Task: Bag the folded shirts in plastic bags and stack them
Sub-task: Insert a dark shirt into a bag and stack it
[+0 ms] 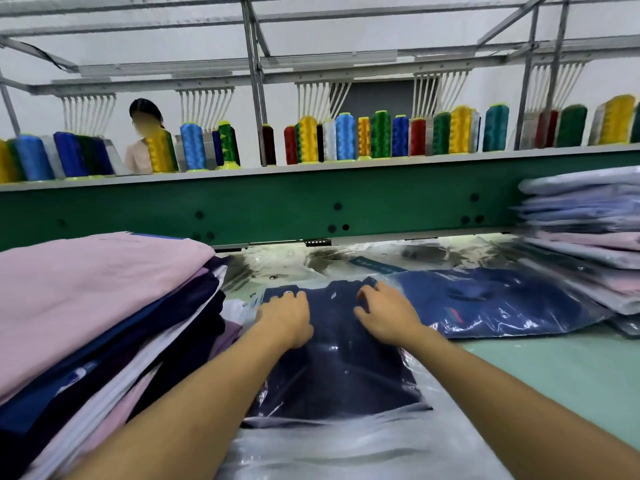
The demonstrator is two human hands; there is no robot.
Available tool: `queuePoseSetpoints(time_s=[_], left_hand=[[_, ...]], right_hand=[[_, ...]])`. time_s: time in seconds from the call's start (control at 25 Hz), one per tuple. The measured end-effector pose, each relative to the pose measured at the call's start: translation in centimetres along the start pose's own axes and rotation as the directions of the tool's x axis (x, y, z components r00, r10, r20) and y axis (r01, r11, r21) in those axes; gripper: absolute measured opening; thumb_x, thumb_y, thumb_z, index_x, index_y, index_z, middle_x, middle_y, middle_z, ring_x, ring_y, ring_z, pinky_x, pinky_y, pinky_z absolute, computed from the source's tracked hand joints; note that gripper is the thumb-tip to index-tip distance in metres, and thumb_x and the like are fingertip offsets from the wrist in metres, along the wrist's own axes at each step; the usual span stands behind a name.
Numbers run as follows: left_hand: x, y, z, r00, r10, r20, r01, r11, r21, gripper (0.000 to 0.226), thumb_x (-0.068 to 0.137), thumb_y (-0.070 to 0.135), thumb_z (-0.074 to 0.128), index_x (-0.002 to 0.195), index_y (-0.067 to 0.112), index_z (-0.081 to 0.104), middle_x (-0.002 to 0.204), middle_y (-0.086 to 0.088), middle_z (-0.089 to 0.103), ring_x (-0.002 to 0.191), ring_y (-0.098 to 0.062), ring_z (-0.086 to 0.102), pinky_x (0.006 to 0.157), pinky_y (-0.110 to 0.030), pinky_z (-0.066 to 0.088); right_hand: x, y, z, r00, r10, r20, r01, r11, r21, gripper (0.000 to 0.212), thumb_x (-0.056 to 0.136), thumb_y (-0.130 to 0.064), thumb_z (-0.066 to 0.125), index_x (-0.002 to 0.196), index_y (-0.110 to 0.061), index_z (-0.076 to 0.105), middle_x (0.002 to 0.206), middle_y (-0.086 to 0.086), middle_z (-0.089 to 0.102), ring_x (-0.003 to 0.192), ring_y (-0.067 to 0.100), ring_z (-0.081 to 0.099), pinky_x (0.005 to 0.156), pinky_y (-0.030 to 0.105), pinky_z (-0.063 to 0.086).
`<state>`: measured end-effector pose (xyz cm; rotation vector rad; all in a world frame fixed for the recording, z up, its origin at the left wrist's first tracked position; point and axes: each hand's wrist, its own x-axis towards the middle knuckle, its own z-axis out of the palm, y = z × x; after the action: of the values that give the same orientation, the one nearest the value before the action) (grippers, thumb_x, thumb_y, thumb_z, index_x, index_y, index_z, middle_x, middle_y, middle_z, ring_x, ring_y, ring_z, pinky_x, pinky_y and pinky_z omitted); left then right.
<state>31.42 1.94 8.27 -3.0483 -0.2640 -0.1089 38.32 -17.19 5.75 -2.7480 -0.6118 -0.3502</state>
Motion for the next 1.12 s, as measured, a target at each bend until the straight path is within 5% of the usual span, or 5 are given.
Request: queuePoseSetpoints(time_s=[0.24,0.44,0.76,0.96,1.12], left_hand=[[7.4,1.9,3.1,0.994,-0.036,-0.106,0.013,0.978,-0.208,0.054,0.099,0.033,0.038,0.151,0.023,0.026,0.161,-0.003,0.026,0.148,-0.031,0.019,0.119,-0.054,0.016],[10.0,1.4,6.6,0.994,-0.106,0.014,0.105,0.943,-0.317,0.060,0.102,0.052,0.020,0.159,0.036,0.010,0.167,0.009,0.004,0.153,-0.033,-0.005,0.118,-0.064,-0.009],[9.3,0.1,8.4,0.960,-0.277,0.025,0.275,0.930,-0.244,0.092,0.078,0.090,0.006,0.158,0.043,0.004,0.168,0.003,-0.003,0.152,-0.040,-0.006,0.119,-0.059,-0.010],[7.0,-1.6,7.1,0.952,-0.291,0.098,0.304,0.940,-0.155,0.084,0.092,0.077,0.009,0.160,0.030,-0.002,0.167,-0.009,-0.007,0.152,-0.037,-0.008,0.121,-0.056,-0.002],[3.8,-1.0,4.5,0.961,-0.273,0.047,0.277,0.950,-0.146,0.072,0.101,0.058,0.027,0.159,0.020,0.009,0.166,-0.013,0.008,0.150,-0.041,0.010,0.120,-0.054,0.012]], right_hand=[[7.5,-1.4,5.2,0.995,-0.003,0.103,0.008,0.999,-0.042,0.058,0.102,-0.046,0.030,0.157,-0.031,0.024,0.164,0.005,0.020,0.151,0.031,0.016,0.121,0.053,0.014],[10.6,0.2,7.8,0.963,0.057,0.263,-0.040,0.997,-0.069,0.069,0.094,-0.069,0.019,0.158,-0.048,0.003,0.169,0.005,-0.008,0.154,0.036,-0.012,0.121,0.055,-0.012],[9.5,3.8,8.3,0.974,0.134,0.182,-0.114,0.987,-0.113,0.090,0.086,-0.083,0.007,0.161,-0.034,0.008,0.169,0.009,0.002,0.156,0.026,-0.004,0.124,0.048,0.000],[7.3,5.2,6.3,0.965,0.205,0.161,-0.169,0.962,-0.214,0.079,0.099,-0.068,0.012,0.162,-0.021,0.006,0.170,0.002,0.002,0.155,0.029,0.004,0.124,0.051,0.007],[4.3,3.5,3.7,0.986,0.136,0.094,-0.115,0.973,-0.198,0.069,0.105,-0.055,0.023,0.161,-0.017,0.012,0.169,0.004,0.006,0.154,0.032,0.006,0.123,0.052,0.011]])
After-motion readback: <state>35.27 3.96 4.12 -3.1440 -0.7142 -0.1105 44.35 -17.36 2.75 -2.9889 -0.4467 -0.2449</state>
